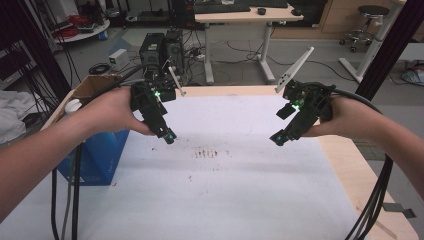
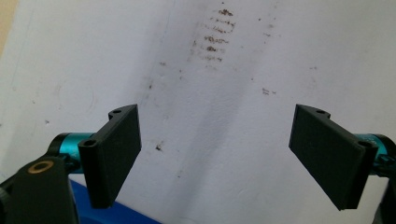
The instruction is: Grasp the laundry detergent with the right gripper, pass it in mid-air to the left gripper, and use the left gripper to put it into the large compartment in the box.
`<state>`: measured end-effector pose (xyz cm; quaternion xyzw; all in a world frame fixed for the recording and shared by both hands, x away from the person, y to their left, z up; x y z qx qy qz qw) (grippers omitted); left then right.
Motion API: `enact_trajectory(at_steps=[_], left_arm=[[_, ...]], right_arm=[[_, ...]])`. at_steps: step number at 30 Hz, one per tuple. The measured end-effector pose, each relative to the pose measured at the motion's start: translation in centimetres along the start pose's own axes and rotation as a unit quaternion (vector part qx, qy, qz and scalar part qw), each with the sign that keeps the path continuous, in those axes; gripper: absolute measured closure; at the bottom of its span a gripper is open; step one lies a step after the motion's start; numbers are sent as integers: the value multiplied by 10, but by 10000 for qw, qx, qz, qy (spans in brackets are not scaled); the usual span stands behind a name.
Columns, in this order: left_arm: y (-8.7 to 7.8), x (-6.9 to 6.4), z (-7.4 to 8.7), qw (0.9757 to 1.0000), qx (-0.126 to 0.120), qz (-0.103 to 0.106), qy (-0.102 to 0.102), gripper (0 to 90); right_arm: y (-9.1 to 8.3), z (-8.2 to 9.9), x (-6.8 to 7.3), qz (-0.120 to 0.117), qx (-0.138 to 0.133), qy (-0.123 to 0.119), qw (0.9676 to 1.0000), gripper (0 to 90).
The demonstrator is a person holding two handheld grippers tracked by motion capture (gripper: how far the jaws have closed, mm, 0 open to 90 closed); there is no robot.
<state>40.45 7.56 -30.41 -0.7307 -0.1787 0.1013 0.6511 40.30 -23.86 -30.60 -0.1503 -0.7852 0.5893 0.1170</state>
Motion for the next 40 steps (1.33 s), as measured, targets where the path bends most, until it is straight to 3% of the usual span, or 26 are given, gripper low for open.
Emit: enact_trajectory(at_steps=[18, 40], left_arm=[[2, 2, 9, 9998, 79, 10, -177, 169], [2, 4, 10, 9997, 84, 43, -224, 169]], right_arm=[[4, -6, 2, -103, 38, -85, 9999, 130], [7, -8, 1, -99, 63, -110, 9999, 130]])
Point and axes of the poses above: each handheld gripper's, and its own axes: y roughly forward along the jaws, z roughly out of its underside, x roughly to its left, the point moved 2 cm from there along y, roughly forward along the jaws, and after that the axes turned 11 degrees about x, right-handed, at the moved point
